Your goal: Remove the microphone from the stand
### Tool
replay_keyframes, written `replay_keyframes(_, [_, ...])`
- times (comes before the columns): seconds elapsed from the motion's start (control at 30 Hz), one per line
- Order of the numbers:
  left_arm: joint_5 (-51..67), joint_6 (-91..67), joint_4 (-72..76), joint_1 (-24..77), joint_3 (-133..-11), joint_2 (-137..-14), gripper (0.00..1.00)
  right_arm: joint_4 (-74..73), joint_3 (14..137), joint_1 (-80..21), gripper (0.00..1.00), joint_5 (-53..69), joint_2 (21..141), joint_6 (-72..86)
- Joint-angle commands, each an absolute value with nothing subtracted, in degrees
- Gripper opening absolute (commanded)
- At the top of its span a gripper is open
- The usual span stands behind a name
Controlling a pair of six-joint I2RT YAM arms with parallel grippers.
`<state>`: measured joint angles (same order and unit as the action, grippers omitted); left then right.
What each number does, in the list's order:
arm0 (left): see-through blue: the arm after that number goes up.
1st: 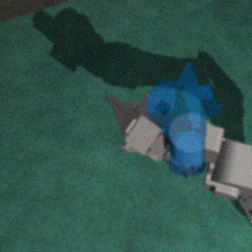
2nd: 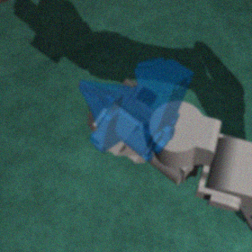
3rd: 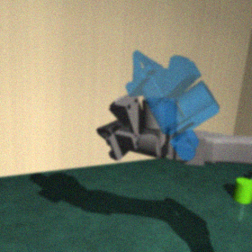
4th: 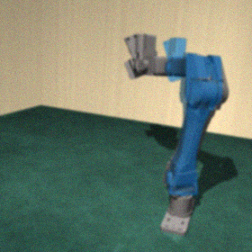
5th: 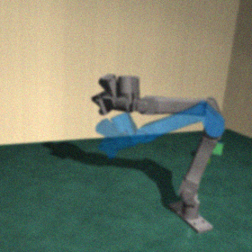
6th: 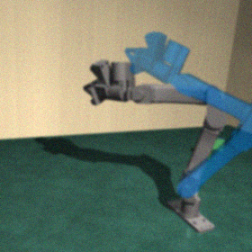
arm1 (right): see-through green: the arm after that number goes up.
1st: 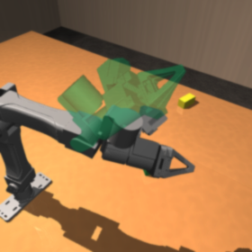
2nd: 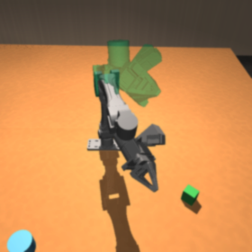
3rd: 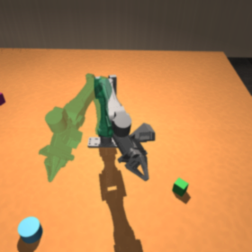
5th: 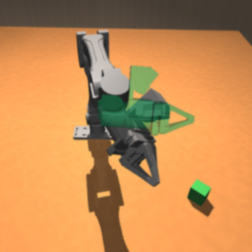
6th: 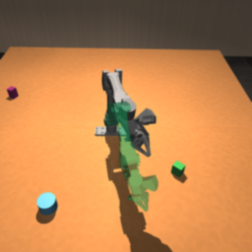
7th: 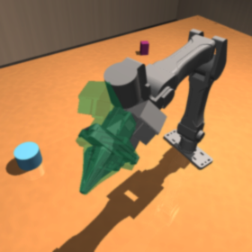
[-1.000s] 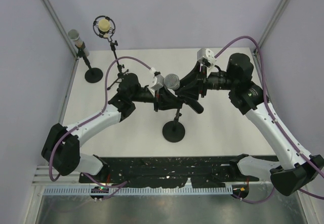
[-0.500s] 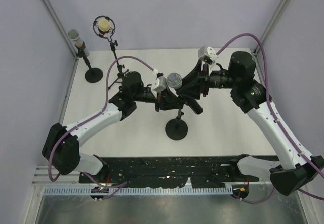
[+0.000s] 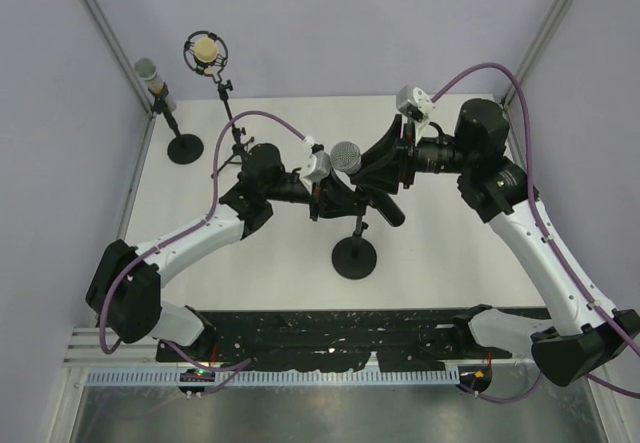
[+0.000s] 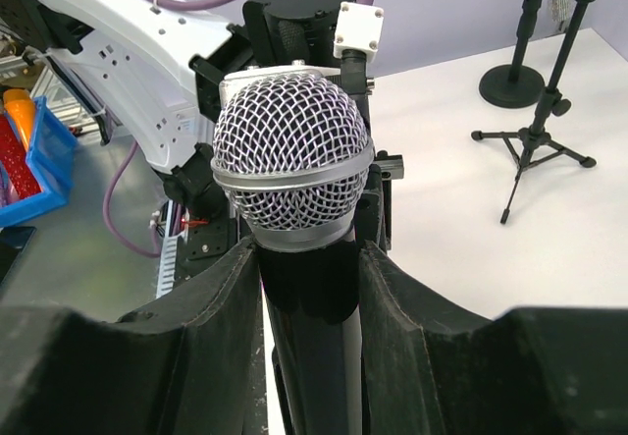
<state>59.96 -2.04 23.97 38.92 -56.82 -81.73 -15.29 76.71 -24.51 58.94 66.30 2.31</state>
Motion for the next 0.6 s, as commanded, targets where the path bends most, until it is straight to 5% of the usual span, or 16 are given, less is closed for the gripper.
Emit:
replay_keyframes(0.0, [59.1,-7.5,25.2,41.0,-52.2,-86.1,0.00,11.7,77.3,-23.9,0.11,60.3,62.9,15.4])
replay_keyframes(0.57, [59.1,-19.4,40.4,38.7,-48.7,-85.8,0.00,25.0,67.2,-21.1,0.06,59.2,60.3,23.1])
